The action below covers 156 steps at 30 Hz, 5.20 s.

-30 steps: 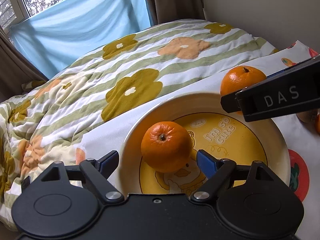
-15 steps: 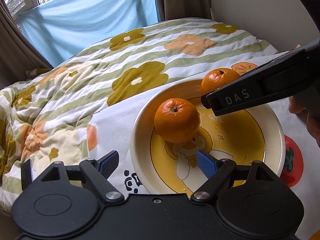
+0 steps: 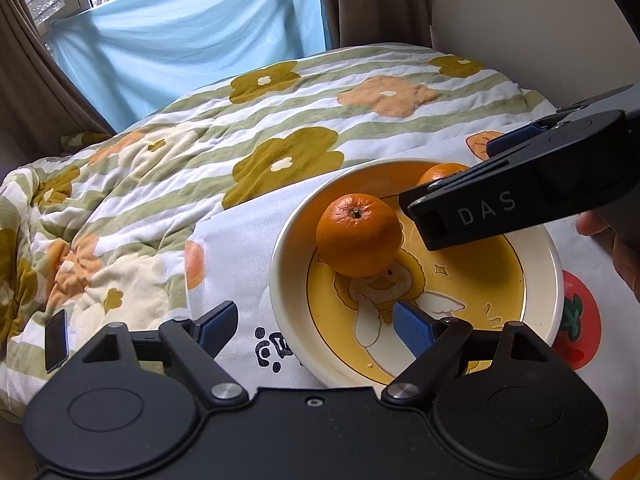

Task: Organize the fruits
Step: 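Open the left tool to drop its orange in the bowl while the right tool releases its orange, then withdraw both tools from the bowl toward the remaining fruit, then grasp the brown kiwi with the left tool while the right tool grasps a small tangerine, then carry the kiwi in the left tool to the bowl while the right tool carries the tangerine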

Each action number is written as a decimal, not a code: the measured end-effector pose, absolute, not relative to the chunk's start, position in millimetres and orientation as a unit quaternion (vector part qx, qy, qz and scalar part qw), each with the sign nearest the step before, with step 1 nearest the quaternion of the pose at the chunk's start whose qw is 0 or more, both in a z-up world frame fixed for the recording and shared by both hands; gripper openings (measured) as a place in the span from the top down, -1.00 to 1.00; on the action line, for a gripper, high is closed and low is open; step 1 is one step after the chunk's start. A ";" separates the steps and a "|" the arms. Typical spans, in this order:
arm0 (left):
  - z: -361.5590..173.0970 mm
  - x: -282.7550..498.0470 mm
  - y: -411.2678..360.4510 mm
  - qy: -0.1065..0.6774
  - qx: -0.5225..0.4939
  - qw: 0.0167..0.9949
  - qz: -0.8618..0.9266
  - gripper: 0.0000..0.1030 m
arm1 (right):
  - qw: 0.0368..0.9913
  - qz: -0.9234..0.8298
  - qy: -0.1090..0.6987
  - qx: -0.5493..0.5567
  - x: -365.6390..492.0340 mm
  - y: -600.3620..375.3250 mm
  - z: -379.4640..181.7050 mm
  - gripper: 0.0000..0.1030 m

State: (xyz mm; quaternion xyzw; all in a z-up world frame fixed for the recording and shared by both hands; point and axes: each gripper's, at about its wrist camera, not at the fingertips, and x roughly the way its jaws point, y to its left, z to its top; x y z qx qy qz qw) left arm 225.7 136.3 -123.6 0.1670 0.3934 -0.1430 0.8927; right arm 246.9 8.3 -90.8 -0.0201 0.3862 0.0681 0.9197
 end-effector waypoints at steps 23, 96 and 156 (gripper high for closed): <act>-71.6 144.5 113.1 0.353 0.115 0.925 -0.077 -0.97 | 0.937 0.058 0.343 -0.023 149.0 -40.2 -34.0 -1.00; -147.2 240.0 -109.5 0.460 0.169 0.795 -0.358 -0.06 | 0.898 -0.078 0.429 0.058 123.1 -144.3 -129.8 -0.48; -57.9 131.3 -12.4 0.386 0.041 0.908 -0.160 0.00 | 0.933 0.029 0.358 -0.002 69.9 -146.9 -55.2 -0.03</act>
